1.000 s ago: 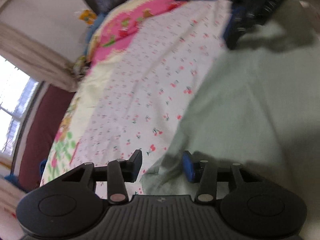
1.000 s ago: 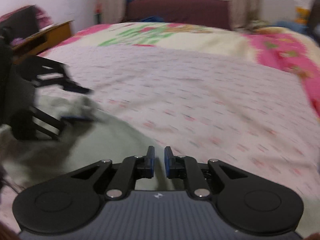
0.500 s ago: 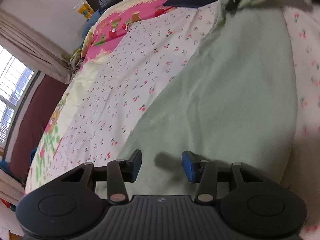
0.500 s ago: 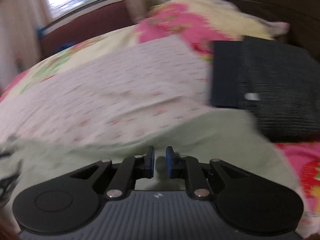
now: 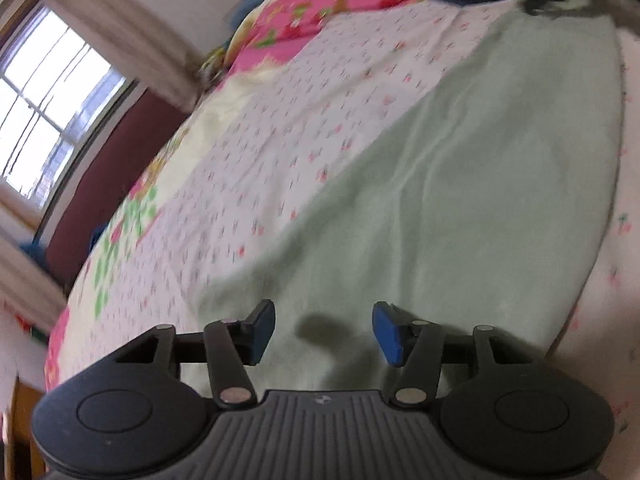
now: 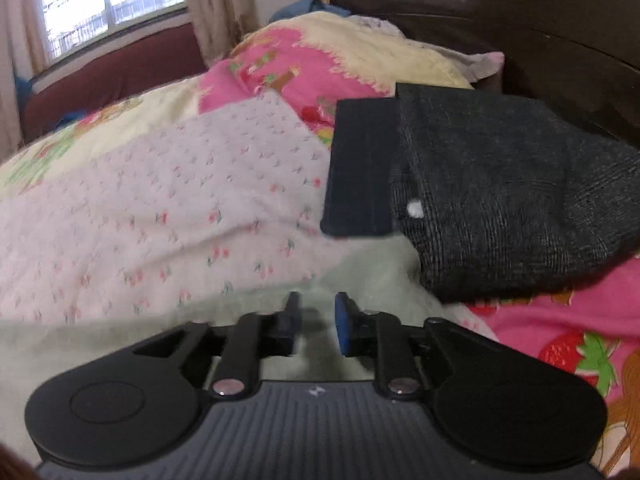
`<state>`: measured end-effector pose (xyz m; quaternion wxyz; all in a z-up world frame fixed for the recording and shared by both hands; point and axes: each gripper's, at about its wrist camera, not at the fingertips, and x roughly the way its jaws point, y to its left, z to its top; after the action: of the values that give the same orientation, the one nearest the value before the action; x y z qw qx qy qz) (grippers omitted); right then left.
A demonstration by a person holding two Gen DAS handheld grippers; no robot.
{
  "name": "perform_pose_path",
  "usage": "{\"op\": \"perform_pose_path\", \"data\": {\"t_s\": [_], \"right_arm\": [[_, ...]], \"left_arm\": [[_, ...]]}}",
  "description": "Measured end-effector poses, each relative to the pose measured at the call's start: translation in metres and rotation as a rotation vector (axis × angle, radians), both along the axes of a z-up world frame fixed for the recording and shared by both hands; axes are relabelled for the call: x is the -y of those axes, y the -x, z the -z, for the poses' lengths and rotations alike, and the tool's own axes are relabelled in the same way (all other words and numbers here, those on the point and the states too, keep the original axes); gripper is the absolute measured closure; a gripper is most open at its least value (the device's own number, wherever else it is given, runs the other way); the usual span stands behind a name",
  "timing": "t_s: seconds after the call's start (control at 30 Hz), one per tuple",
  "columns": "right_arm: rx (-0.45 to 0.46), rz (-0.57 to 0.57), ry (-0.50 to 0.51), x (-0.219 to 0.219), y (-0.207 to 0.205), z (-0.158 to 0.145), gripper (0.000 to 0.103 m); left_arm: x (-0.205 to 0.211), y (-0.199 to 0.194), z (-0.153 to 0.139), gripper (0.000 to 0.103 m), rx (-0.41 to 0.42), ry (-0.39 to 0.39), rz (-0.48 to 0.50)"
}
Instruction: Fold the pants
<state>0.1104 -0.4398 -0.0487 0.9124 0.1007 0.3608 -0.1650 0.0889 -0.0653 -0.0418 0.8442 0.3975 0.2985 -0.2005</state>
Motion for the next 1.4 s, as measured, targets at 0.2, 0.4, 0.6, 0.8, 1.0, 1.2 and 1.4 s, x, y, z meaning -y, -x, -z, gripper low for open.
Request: {"op": "perform_pose_path", "data": {"t_s": [0.2, 0.4, 0.6, 0.8, 1.0, 1.2, 1.4], "right_arm": [[0.099, -0.071, 0.104, -0.062, 0.015, -0.044, 0.078], [0.059, -0.503, -0.072, -0.19, -0.016, -0.05, 0.08], [0.016, -0.761, -0.163, -0.306, -0.063, -0.043, 0.08], [-0.062, -0.827, -0.215, -0.359, -0.105, -0.015, 0.08], [-0.098, -0.674, -0.199, -0.353, -0.149, 0.008, 0.089], [-0.012, -0.685, -0.061, -0.355, -0.104, -0.023, 0.08], [-0.029, -0.673, -0.051, -0.343, -0.053, -0.024, 0.078]], "left_arm": [[-0.038, 0.004, -0.009, 0.034, 0.06, 0.076, -0.124], [-0.069, -0.008, -0.003, 0.033, 0.054, 0.212, -0.306], [-0.096, -0.011, 0.001, 0.019, 0.079, 0.267, -0.407], [-0.115, -0.015, 0.0, 0.019, 0.057, 0.369, -0.454], [-0.128, -0.02, 0.004, 0.015, 0.011, 0.423, -0.486], [-0.129, -0.019, 0.005, 0.013, 0.01, 0.429, -0.499], [-0.122, -0.013, 0.004, 0.013, 0.021, 0.388, -0.514]]}}
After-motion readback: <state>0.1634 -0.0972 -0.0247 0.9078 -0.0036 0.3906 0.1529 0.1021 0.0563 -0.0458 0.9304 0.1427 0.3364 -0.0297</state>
